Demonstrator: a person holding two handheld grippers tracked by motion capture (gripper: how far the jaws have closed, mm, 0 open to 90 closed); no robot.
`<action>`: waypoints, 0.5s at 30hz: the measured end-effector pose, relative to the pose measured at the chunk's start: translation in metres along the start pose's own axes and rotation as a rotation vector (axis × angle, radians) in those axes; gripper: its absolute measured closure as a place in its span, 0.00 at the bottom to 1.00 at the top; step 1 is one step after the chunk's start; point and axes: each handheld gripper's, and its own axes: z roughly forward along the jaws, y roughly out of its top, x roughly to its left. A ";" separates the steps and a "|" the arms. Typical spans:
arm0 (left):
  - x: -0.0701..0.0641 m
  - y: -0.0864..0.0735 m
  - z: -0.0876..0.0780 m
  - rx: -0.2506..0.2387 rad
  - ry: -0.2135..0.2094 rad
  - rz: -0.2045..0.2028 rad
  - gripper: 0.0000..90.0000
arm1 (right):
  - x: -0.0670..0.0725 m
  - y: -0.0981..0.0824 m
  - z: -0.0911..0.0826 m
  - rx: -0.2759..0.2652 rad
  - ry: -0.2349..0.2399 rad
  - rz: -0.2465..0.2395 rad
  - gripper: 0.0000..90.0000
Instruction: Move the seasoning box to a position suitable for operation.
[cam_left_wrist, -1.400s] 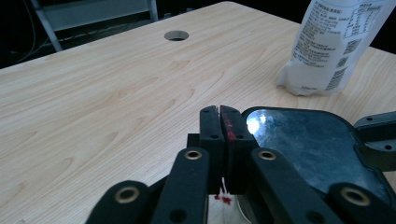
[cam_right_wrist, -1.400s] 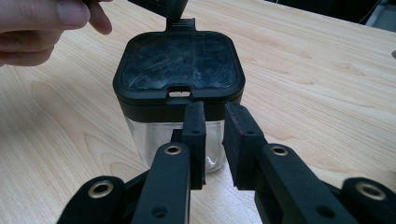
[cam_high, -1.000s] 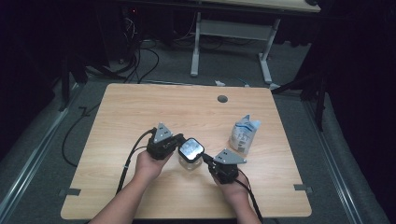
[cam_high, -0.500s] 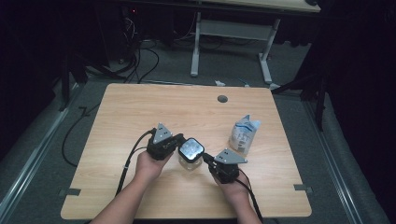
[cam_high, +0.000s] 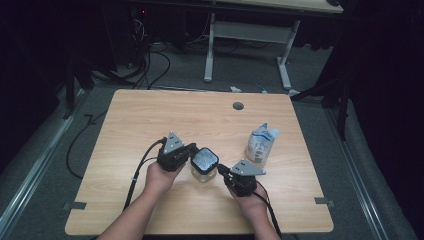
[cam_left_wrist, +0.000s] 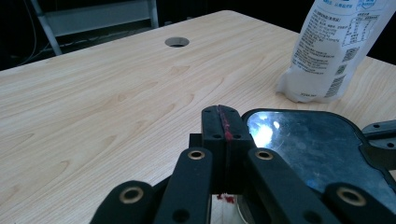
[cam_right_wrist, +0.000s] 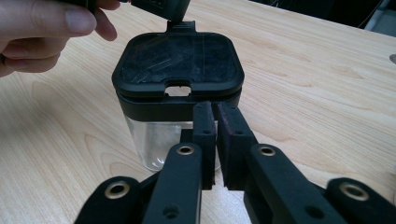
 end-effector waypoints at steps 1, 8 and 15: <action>0.000 0.000 0.000 -0.002 0.000 -0.001 1.00 | 0.000 0.000 0.000 0.000 0.000 0.002 0.95; 0.001 -0.001 0.000 -0.008 -0.002 -0.010 1.00 | 0.000 0.000 0.000 -0.006 0.002 0.004 0.95; 0.001 -0.001 0.000 -0.007 0.000 -0.011 1.00 | 0.000 0.005 -0.003 -0.031 0.005 0.002 0.97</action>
